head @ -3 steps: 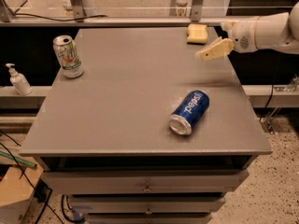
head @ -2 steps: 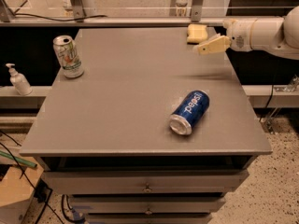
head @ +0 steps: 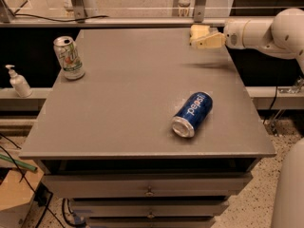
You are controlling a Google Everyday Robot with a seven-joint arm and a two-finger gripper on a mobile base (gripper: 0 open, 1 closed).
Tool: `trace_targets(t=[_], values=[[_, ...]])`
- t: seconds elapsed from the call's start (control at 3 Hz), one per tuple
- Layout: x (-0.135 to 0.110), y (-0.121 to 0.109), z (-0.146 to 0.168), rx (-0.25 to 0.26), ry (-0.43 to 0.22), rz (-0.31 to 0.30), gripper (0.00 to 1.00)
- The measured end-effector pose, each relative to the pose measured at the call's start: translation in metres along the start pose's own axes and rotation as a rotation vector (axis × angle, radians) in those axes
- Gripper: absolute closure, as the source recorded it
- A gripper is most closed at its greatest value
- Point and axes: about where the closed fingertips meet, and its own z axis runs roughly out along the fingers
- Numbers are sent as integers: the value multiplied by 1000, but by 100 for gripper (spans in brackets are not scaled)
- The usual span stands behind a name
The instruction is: Move sponge near 7up can
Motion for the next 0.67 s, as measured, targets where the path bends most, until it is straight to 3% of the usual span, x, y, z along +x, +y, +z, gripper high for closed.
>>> trace_targets(t=[0.67], values=[[23, -16, 33, 10, 53, 66, 0]])
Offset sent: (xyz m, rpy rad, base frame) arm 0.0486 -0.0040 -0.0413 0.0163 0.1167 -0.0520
